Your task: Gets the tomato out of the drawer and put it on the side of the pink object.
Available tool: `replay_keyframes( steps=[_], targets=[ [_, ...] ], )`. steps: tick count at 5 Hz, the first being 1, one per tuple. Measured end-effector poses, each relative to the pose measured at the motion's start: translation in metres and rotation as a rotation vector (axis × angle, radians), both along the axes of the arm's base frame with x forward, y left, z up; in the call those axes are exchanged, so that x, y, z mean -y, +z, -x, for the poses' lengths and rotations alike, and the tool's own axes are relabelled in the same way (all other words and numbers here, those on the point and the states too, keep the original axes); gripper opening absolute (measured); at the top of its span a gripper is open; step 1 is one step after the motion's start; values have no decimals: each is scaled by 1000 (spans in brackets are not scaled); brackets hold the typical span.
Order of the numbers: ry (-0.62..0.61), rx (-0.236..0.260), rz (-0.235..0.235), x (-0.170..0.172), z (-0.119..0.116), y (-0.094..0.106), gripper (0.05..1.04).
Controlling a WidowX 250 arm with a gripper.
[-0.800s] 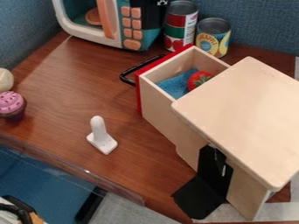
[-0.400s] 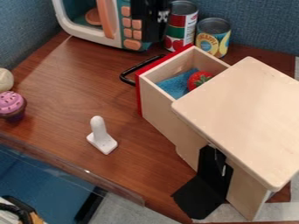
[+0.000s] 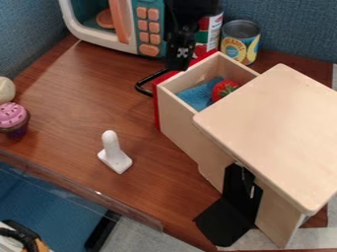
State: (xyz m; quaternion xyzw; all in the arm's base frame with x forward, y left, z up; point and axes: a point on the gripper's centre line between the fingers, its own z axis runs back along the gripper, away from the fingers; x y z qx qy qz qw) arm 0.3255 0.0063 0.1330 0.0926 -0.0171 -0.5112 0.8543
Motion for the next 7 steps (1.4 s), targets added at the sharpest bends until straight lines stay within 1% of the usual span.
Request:
replay_keyframes(
  steps=[1,2,3,4,5,7],
  targets=[
    [-233,-33,37,8,-6,-16,1000],
    [-338,-65,133,6,-5,-21,1000],
    [-394,-79,187,11,-8,-25,1000],
    [-406,-83,242,12,-10,-29,1000],
    [-428,-89,321,14,-14,-32,1000],
    [-423,-48,330,24,-20,-34,1000]
  ],
)
